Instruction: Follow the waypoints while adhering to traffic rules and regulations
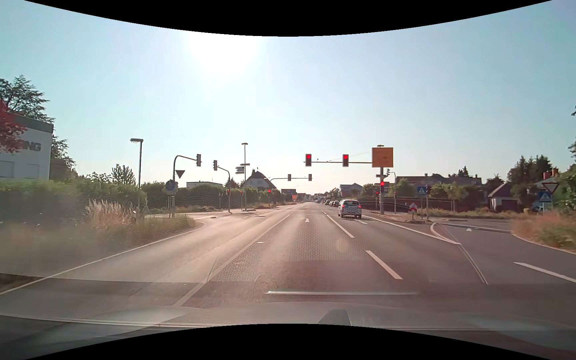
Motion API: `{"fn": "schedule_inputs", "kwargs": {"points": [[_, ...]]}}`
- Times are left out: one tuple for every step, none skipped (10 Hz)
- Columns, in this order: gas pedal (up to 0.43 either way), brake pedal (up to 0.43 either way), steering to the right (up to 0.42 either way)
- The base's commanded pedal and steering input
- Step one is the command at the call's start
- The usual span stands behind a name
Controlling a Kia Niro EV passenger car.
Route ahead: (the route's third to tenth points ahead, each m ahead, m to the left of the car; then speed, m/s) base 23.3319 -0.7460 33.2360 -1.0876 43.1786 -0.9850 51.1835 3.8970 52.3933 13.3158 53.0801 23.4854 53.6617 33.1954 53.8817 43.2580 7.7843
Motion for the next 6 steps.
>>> {"fn": "schedule_inputs", "kwargs": {"points": [[0.000, 0.018, 0.001], [0.000, 0.037, 0.000], [0.000, 0.049, -0.003], [0.000, 0.067, -0.005], [0.000, 0.091, -0.005], [0.000, 0.098, -0.001]]}}
